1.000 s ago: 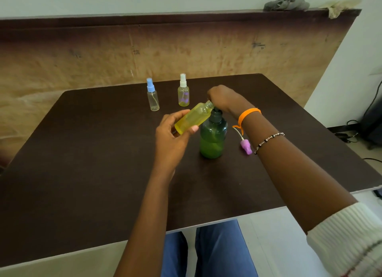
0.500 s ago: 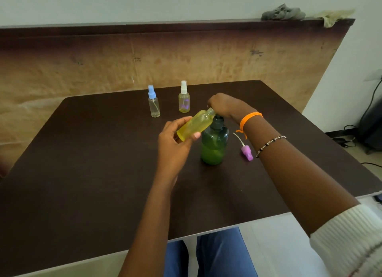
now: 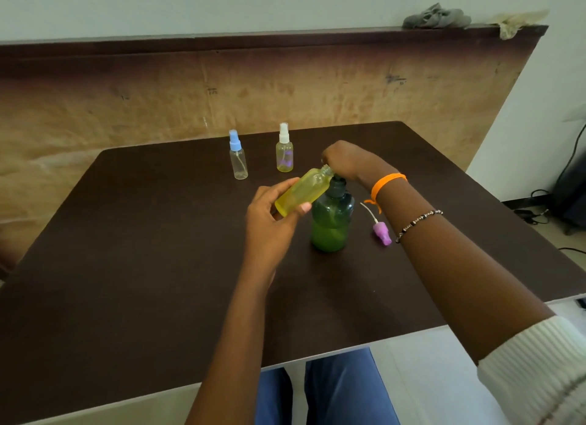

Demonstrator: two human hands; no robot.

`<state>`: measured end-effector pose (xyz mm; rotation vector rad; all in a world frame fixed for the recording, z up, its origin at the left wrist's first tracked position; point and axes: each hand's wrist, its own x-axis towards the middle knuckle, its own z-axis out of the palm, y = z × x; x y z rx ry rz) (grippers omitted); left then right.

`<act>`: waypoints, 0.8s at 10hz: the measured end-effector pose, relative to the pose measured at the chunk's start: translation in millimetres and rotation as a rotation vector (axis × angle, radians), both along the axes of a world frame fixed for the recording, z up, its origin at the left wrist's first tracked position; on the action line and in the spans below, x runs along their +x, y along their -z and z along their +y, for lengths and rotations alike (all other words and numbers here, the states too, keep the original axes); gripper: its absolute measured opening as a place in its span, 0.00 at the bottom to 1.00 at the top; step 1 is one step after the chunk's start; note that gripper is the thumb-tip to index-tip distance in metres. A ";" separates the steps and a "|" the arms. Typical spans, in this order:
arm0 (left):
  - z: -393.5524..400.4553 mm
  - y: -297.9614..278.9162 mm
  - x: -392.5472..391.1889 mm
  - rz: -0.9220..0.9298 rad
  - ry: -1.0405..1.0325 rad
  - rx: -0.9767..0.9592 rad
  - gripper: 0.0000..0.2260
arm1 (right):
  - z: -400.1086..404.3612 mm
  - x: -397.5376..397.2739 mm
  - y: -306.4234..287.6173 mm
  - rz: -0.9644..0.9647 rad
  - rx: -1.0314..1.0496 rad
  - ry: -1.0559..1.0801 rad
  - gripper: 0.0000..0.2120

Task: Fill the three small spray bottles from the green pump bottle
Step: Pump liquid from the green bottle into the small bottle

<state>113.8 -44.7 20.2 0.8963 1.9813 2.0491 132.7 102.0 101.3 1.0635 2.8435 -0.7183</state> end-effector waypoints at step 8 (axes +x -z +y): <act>-0.6 -2.8 2.1 0.010 -0.001 0.032 0.17 | 7.1 -3.0 -9.0 -0.003 0.108 0.068 0.13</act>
